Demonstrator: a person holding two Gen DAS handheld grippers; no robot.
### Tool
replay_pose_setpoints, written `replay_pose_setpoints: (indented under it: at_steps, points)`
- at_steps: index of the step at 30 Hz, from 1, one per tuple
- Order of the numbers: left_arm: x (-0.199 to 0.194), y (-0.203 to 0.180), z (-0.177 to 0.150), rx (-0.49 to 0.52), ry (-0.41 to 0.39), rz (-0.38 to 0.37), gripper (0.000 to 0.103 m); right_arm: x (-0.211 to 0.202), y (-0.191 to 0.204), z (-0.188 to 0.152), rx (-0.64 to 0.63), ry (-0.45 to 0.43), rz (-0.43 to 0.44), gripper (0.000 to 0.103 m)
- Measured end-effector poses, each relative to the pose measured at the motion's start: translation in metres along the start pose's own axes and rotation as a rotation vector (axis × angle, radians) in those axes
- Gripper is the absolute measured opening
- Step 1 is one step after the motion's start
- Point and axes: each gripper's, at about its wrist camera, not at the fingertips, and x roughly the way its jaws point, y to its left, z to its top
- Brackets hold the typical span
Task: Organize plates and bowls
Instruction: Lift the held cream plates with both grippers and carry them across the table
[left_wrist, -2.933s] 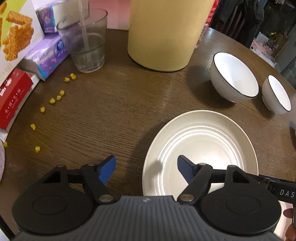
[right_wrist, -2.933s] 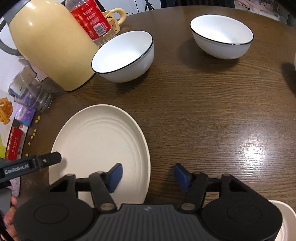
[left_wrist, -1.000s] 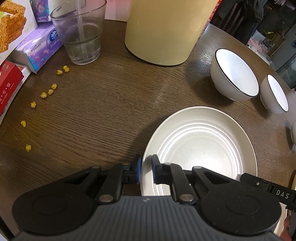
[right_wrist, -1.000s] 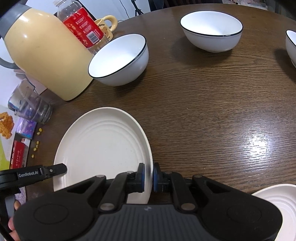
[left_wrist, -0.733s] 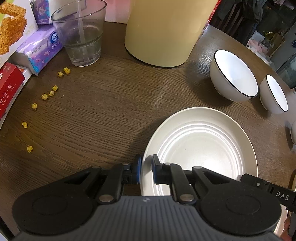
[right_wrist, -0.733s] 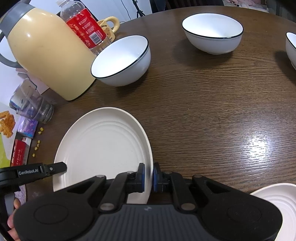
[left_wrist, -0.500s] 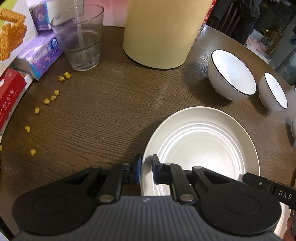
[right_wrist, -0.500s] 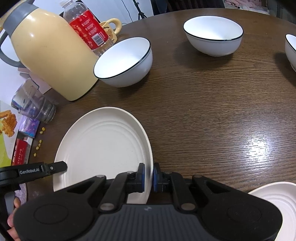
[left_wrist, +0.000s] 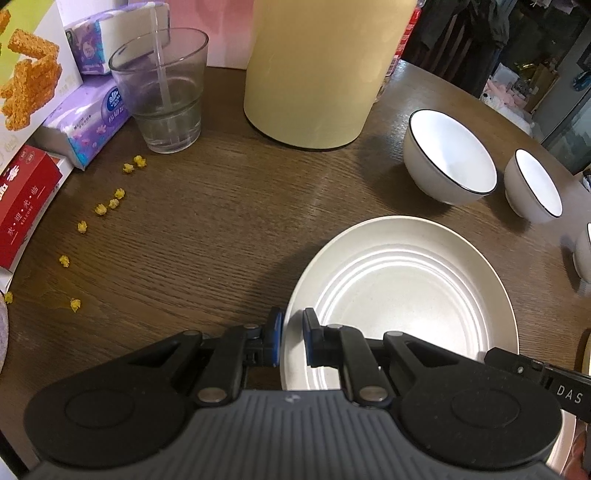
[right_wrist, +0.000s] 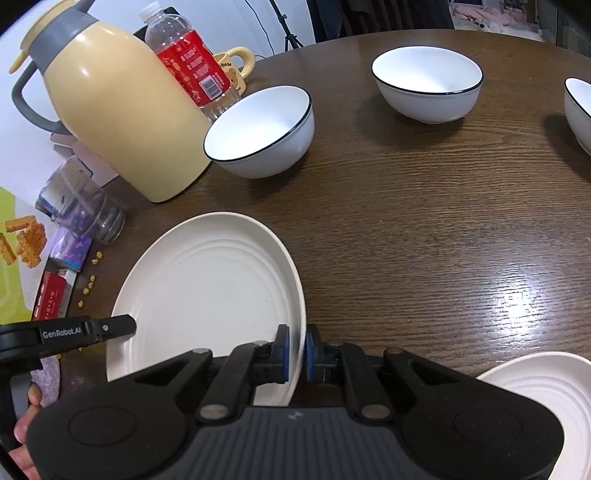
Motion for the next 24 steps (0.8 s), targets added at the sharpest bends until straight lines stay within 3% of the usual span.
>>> replay_pose_setpoints:
  at_steps: [24]
  points:
    - [-0.041,-0.018,-0.028,0.03,-0.072,-0.033,0.012,-0.043,-0.014,-0.024,0.004,-0.062,0.029,0.008]
